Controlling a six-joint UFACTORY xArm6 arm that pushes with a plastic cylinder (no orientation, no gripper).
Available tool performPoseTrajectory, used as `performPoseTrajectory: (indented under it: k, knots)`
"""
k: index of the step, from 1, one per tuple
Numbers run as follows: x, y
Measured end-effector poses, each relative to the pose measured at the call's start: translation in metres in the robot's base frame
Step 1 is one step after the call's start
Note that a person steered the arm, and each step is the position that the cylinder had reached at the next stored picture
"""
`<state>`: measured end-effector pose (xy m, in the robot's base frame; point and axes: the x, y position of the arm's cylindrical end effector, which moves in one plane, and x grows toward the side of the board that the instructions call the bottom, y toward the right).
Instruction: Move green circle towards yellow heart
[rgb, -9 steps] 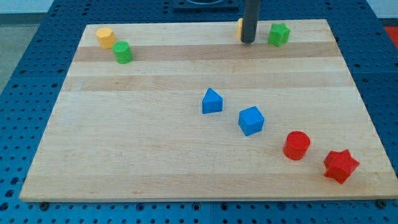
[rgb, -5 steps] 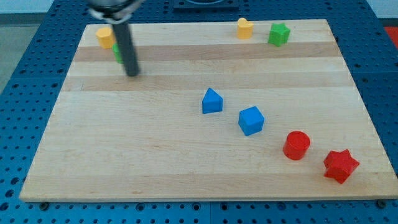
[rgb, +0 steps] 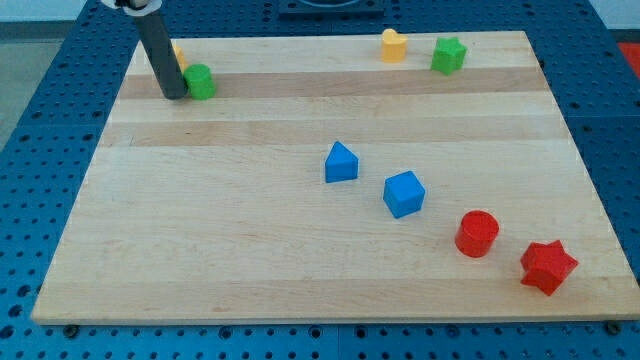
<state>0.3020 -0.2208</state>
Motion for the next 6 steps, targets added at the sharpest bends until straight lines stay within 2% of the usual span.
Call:
performPoseTrajectory:
  k: [3, 6]
  knots:
    - [-0.013, -0.003]
    - [-0.010, 0.079]
